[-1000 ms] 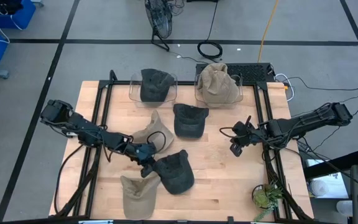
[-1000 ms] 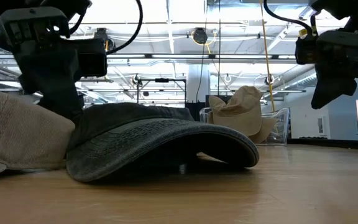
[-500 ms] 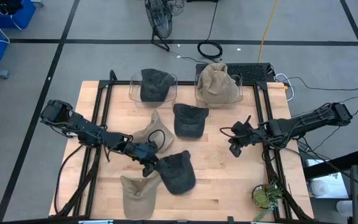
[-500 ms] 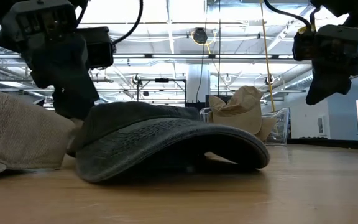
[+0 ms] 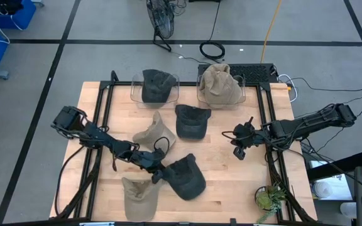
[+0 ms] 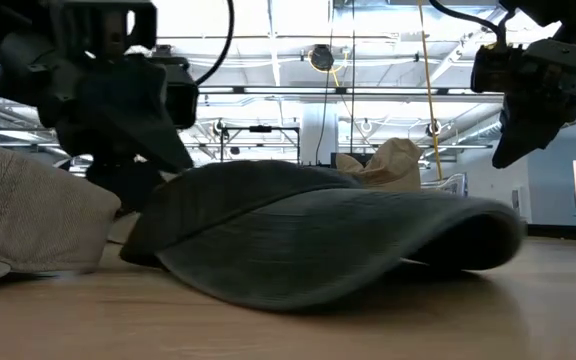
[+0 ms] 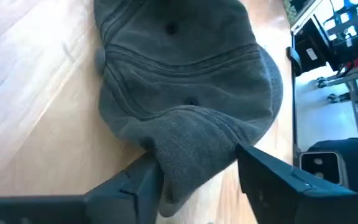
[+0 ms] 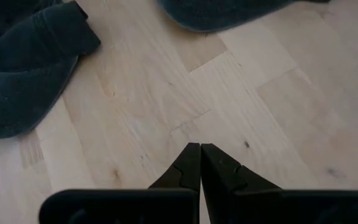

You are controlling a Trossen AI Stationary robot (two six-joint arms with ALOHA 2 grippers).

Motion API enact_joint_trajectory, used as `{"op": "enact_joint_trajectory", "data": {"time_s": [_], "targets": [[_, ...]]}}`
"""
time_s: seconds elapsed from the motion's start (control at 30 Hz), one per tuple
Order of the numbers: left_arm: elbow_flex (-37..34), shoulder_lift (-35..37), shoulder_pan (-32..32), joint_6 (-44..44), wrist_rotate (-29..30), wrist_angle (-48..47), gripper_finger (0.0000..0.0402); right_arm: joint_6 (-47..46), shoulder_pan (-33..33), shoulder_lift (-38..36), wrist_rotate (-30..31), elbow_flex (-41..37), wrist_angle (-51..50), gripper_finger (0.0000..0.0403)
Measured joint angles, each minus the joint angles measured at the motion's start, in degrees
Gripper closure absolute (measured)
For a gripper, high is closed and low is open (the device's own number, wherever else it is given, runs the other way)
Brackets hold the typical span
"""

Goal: Pick & Place hat
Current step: Put the black cap into the left transparent bin

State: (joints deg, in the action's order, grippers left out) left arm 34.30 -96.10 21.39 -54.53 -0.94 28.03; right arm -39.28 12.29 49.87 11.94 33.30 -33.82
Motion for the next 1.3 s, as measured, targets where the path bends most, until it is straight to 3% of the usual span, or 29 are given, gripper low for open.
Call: {"op": "enact_joint_trajectory", "data": {"time_s": [0.1,0.3,0.43,0.53,0.9,1.17,1.3], "targets": [[2.5,-2.2,0.4,1.8,0.0,0.2,0.0249,1.7,0.0,0.0,0.0,0.0,0.2,0.0403],[7.8,-6.5,0.5,0.7,-1.2,0.0,0.0385,4.5,0.0,0.0,0.0,0.0,0.8,0.0403],[11.9,-6.4,-0.4,-2.7,3.8,-2.3,0.0391,5.7,0.0,0.0,0.1,0.0,1.1,0.0403],[16.8,-4.2,-1.5,-0.4,6.7,-9.6,0.0395,6.2,0.0,0.0,0.1,0.0,1.2,0.0403],[46.7,1.4,-8.6,18.3,13.1,-55.6,0.0398,9.0,0.0,0.0,0.2,0.0,3.8,0.0403],[65.8,1.4,-19.2,38.1,12.4,-72.5,0.0398,9.9,0.0,0.0,3.3,0.0,9.6,0.0403],[71.4,1.3,-26.8,46.6,7.4,-79.9,0.0399,9.7,-0.8,0.5,3.3,0.0,13.6,0.0403]]}}
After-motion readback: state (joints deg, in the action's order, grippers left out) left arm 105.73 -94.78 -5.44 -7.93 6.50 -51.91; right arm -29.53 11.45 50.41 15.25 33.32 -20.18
